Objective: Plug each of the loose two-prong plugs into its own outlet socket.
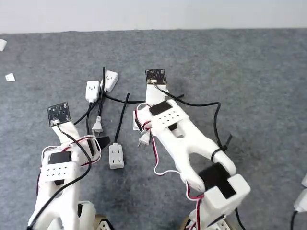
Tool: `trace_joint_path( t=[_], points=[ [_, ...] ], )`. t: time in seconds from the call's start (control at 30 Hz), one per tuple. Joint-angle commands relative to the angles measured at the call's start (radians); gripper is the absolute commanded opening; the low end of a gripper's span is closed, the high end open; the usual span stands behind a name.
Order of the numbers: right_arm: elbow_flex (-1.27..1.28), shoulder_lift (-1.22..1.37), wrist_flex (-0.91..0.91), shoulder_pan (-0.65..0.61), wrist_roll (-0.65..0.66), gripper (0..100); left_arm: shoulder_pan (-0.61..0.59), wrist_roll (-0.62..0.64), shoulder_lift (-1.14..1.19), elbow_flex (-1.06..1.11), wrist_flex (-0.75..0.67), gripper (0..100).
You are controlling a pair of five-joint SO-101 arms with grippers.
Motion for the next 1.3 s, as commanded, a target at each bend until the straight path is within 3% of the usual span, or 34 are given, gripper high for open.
trace_joint_path(
  t=[0.0, 0.23, 0.77, 1.27],
  points=[
    [-0.058, 0.021, -0.021, -0.005, -0.014, 11.0, -0.006, -0.011, 0.002, -0.041, -0.025, 34],
    [-0.06, 0.025, -0.001, -0.044, -0.014, 11.1, -0.006, -0.012, 0.002, -0.041, -0.025, 34],
    [-0.058, 0.047, 0.018, 0.018, -0.012, 11.2, -0.006, -0.012, 0.003, -0.041, -0.021, 34],
    [-0.249, 0.228, 0.127, 0.024, -0.012, 10.8, -0.006, -0.012, 0.003, -0.041, -0.021, 34]
  ],
)
